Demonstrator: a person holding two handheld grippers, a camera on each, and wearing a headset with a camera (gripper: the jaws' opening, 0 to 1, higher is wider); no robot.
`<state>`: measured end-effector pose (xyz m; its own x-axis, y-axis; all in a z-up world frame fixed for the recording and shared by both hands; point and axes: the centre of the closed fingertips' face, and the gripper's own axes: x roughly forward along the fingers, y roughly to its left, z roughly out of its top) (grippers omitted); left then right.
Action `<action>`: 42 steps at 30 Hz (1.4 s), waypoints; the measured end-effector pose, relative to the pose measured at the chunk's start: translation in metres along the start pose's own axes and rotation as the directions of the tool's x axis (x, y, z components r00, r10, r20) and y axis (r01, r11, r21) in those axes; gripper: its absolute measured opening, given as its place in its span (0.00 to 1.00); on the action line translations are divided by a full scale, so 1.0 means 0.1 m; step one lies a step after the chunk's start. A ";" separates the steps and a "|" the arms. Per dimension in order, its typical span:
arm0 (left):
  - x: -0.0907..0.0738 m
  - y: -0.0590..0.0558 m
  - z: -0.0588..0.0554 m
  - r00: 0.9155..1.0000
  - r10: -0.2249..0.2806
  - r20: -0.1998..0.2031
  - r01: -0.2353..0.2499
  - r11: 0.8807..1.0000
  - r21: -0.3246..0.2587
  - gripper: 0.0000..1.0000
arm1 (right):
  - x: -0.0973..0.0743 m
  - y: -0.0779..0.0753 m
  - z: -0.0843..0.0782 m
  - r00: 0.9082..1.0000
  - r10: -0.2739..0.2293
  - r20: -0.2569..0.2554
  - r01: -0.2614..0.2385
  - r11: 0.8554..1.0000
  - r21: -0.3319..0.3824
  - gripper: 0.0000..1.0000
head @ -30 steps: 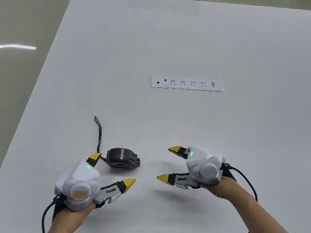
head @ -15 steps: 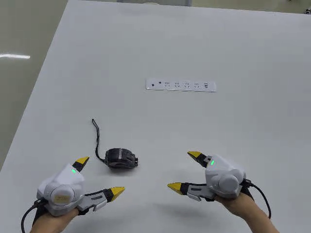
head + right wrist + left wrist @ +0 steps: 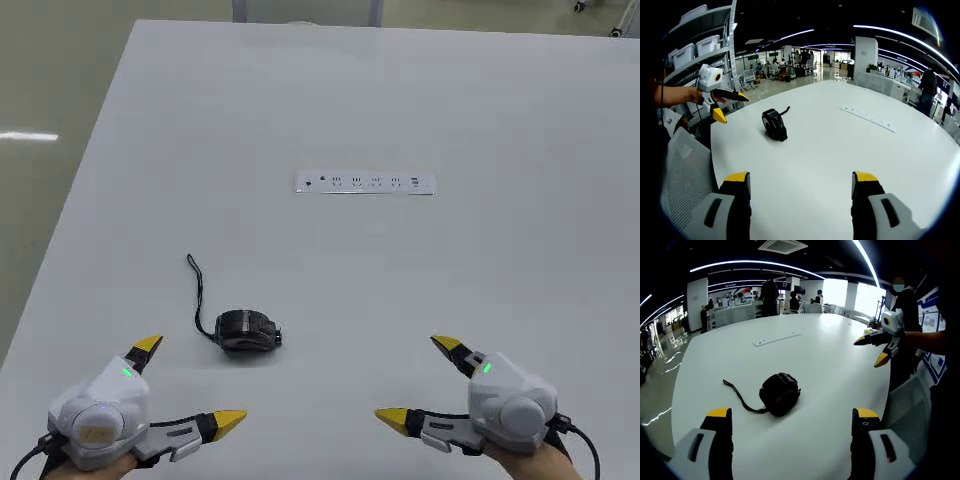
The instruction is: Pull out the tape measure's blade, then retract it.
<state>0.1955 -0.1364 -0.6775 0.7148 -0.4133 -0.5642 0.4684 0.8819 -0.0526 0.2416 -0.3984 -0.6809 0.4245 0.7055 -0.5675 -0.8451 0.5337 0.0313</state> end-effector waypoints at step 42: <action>-0.35 -0.05 -0.06 1.000 0.013 -0.022 -0.013 1.000 -0.019 0.99 | -0.38 0.07 0.01 0.999 -0.038 -0.017 0.038 0.999 0.025 0.93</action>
<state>0.1645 -0.1250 -0.6626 0.7093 -0.3970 -0.5824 0.4492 0.8914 -0.0606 0.2198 -0.4213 -0.6581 0.4504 0.6768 -0.5823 -0.8199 0.5718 0.0304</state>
